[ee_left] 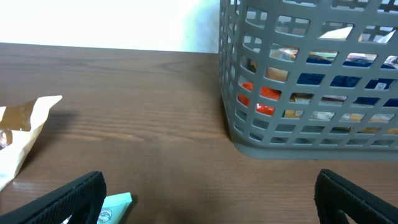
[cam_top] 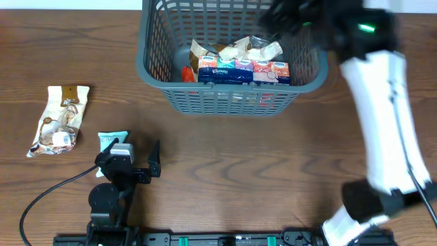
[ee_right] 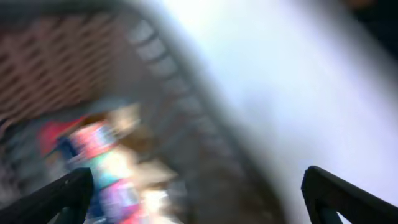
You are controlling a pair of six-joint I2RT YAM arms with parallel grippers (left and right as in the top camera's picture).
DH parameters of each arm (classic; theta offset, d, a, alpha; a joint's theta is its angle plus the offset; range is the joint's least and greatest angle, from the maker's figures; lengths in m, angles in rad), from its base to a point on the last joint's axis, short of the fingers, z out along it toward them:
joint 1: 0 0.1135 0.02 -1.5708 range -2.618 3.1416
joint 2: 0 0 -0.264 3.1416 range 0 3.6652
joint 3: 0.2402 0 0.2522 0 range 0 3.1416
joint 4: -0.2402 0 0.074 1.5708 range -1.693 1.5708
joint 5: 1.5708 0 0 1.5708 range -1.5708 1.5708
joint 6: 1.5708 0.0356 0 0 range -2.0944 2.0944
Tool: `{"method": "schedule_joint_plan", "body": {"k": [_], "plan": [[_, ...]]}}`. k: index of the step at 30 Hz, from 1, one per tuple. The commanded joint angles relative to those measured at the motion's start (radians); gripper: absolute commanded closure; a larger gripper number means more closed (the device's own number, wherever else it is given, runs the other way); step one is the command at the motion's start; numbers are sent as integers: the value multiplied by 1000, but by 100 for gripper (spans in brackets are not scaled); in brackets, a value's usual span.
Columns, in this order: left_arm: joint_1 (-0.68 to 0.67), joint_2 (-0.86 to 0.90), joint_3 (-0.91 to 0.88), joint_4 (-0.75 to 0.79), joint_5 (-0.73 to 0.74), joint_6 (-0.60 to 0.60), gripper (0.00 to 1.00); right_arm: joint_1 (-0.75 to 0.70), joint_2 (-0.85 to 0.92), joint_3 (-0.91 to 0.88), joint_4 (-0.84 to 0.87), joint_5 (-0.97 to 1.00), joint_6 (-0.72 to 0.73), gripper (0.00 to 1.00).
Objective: Pack container
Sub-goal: 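Carry the PanTree bag into the basket and release it, then move the left gripper over the teal wipes packet and lower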
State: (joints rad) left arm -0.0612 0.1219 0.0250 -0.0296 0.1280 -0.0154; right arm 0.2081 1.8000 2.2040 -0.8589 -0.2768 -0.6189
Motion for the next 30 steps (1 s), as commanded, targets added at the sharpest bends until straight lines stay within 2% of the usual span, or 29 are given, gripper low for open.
{"method": "schedule_joint_plan", "body": {"k": [1, 3, 6, 11, 16, 23, 26, 30], "plan": [[-3, 0, -3, -38, 14, -50, 1, -152, -80, 19, 10, 317, 317, 1], [-2, 0, 40, -97, 14, -71, 1, -264, -96, 19, -18, 365, 431, 1], [0, 13, 170, -262, -12, -105, 1, -432, -94, 18, -108, 230, 526, 1], [0, 152, 523, -612, -245, -155, 1, -605, -37, -9, -280, -3, 584, 1], [0, 429, 918, -839, -389, -148, 1, -629, 40, -74, -397, -34, 557, 1], [6, 858, 1337, -1207, -391, -41, 1, -620, 137, -218, -377, -34, 558, 1], [19, 1020, 1426, -1326, -391, -41, 2, -613, 165, -284, -352, -35, 555, 1], [28, 1165, 1434, -1364, -383, -42, 1, -596, 177, -375, -304, -34, 533, 1]]}}
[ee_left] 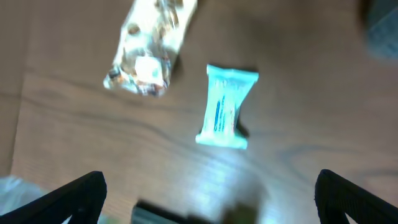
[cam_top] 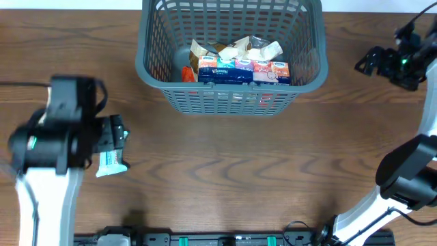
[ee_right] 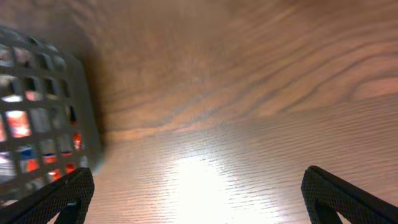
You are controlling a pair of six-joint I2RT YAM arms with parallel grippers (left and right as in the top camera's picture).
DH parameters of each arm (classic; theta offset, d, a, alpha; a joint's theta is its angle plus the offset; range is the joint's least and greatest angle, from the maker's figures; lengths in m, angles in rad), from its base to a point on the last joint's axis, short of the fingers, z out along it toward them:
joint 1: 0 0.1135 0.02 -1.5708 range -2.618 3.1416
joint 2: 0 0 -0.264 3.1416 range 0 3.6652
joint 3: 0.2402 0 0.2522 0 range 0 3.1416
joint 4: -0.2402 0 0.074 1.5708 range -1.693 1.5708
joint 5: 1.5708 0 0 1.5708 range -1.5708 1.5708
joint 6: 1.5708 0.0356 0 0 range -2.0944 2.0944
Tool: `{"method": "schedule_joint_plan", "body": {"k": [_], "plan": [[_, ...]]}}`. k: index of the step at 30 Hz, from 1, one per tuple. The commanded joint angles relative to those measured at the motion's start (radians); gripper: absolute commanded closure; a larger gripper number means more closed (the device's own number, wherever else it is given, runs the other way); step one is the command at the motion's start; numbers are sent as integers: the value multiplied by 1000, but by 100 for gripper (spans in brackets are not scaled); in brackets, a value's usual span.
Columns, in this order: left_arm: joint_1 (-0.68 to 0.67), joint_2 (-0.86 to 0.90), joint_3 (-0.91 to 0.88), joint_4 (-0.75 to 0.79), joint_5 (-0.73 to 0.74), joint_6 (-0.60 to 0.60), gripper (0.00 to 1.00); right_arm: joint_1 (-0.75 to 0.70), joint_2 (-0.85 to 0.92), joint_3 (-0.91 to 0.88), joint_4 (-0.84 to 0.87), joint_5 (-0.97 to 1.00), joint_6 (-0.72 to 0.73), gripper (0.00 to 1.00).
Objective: Pack container
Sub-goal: 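Move the left gripper over the teal wipes packet and lower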
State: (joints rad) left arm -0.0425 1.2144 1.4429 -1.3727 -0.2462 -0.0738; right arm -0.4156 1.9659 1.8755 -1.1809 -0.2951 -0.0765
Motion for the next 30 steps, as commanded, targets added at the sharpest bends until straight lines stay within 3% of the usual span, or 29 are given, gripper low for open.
{"method": "schedule_joint_plan", "body": {"k": [1, 5, 11, 18, 30], "plan": [[11, 105, 16, -19, -5, 18, 1, 34, 11, -66, 31, -16, -11, 1], [38, 188, 2, 56, 21, 45, 1, 56, 11, -121, 71, -15, -11, 1], [141, 177, -76, 256, 77, 83, 1, 92, 11, -158, 108, 35, -22, 1], [315, 150, -207, 364, 301, 178, 1, 124, 11, -158, 126, 45, -22, 1], [410, 188, -539, 763, 299, 167, 1, 161, 11, -158, 150, 45, -22, 1]]}}
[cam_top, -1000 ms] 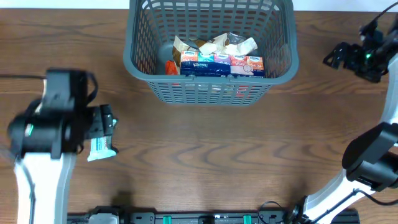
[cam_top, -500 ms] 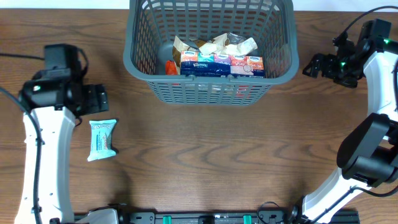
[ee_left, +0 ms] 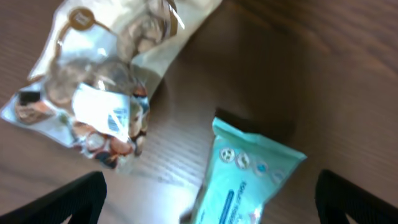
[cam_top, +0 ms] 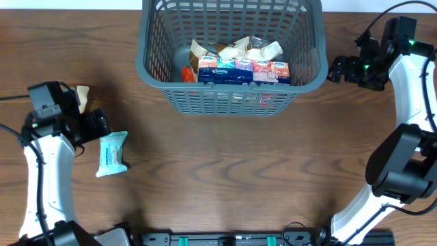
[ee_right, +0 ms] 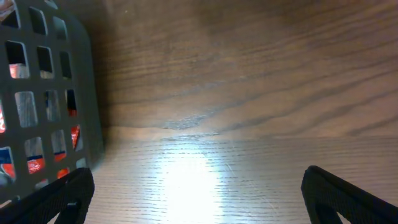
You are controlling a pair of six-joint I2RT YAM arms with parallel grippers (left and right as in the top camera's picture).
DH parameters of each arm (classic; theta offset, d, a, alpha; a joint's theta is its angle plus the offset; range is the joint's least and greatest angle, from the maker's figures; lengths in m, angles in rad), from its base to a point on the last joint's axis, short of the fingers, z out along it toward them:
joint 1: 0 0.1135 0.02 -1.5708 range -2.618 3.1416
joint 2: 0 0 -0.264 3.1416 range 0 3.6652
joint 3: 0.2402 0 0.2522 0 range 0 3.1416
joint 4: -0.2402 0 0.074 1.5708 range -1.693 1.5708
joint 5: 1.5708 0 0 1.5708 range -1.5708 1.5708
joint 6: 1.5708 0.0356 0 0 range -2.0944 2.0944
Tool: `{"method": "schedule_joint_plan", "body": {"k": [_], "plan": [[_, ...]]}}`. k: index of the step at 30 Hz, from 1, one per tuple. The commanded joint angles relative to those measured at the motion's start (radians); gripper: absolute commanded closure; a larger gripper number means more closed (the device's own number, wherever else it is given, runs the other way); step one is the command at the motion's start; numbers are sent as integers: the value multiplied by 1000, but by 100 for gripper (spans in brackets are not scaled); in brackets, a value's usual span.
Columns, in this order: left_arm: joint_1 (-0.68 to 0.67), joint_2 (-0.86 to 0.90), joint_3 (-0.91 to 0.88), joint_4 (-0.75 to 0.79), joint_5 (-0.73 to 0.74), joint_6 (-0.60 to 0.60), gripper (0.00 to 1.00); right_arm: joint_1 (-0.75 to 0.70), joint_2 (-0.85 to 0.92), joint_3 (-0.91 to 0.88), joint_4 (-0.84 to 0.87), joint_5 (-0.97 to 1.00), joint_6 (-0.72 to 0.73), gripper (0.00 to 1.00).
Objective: Pack container
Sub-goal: 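Move the left gripper over the teal wipes packet and lower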
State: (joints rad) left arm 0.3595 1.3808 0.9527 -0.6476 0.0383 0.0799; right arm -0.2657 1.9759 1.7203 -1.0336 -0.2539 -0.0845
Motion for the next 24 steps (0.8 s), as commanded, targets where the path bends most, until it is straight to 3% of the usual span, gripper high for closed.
{"method": "schedule_joint_plan", "body": {"k": [1, 8, 24], "plan": [[8, 28, -64, 62, 15, 13, 1, 12, 1, -2, 3, 4, -14, 1], [-6, 129, -91, 127, 14, 122, 1, 12, 1, -2, 21, 4, -21, 1], [-132, 196, -91, 118, 21, 150, 1, 12, 1, -2, 29, 22, -23, 1]]}}
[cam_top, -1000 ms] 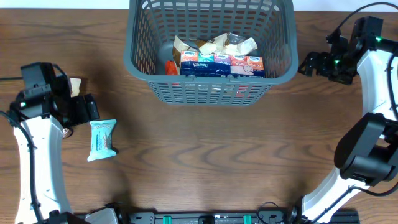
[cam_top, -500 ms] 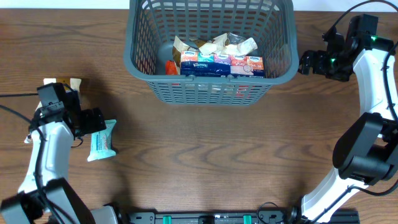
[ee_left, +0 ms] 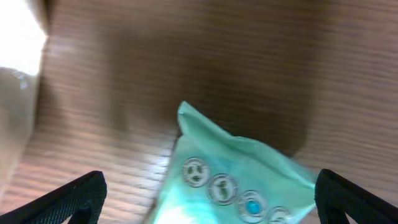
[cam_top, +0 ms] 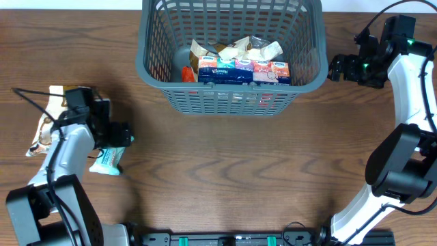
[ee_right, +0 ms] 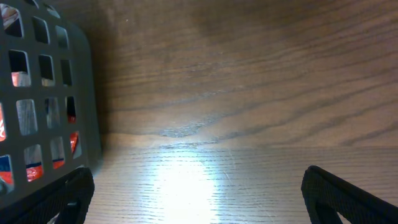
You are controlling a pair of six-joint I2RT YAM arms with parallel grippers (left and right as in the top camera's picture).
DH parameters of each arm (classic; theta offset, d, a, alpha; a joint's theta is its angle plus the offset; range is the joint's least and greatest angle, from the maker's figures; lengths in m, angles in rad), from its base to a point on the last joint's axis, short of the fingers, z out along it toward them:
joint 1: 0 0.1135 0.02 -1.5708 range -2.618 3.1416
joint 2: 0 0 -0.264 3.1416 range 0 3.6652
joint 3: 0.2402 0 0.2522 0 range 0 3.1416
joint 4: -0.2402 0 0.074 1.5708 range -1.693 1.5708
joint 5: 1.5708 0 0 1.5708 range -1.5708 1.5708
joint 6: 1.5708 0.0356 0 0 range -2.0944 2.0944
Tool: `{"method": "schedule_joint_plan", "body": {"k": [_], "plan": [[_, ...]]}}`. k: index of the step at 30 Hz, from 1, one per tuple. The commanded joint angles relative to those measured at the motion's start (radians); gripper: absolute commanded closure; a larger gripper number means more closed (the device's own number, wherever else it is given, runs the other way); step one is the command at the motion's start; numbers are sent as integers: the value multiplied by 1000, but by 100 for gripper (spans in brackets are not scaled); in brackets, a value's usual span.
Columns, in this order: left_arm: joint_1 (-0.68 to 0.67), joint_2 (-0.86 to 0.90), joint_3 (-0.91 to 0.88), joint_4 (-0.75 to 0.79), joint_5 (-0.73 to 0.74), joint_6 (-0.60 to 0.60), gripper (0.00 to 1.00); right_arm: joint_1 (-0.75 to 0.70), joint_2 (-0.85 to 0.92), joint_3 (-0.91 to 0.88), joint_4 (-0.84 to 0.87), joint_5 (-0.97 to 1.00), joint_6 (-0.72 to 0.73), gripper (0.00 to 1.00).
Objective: Pack container
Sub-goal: 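Move the left gripper over the teal wipes packet and lower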
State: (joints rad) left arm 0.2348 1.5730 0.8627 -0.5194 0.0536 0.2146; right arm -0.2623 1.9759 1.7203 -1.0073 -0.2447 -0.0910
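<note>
A teal wipes packet (ee_left: 242,180) lies flat on the wooden table. My left gripper (ee_left: 208,190) is open, close above it, with the packet's top end between the wide-apart fingers (ee_left: 74,199). In the overhead view the left gripper (cam_top: 117,139) covers the upper part of the packet (cam_top: 106,161). A clear snack bag (cam_top: 49,123) lies just left of it. The grey mesh basket (cam_top: 232,99) at the back holds tissue packs and snacks. My right gripper (cam_top: 339,68) is open and empty beside the basket's right wall (ee_right: 37,93).
The left arm's black cable (cam_top: 31,96) runs across the snack bag. The right arm (cam_top: 410,102) stretches down the table's right side. Bare wood (ee_right: 249,93) lies under the right gripper.
My left gripper was above the gap between the snack bag and the teal packet. It is now lower and to the right, straddling the packet's top end. The right gripper has barely moved.
At first my left arm sat low at the table's front by the packet, and my right gripper was over the basket. Then the left gripper was high over the two loose items, and the right gripper was outside the basket's right wall. Now the left is down over the packet.
</note>
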Motion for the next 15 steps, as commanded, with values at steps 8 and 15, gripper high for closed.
{"method": "schedule_joint_plan", "body": {"k": [8, 15], "plan": [[-6, -67, 13, -38, -20, 15, 1, 8, 1, -2, 5, 13, -19, 1], [-6, -164, 35, -126, -20, 81, 1, 8, 1, -20, 14, 13, -23, 1]]}}
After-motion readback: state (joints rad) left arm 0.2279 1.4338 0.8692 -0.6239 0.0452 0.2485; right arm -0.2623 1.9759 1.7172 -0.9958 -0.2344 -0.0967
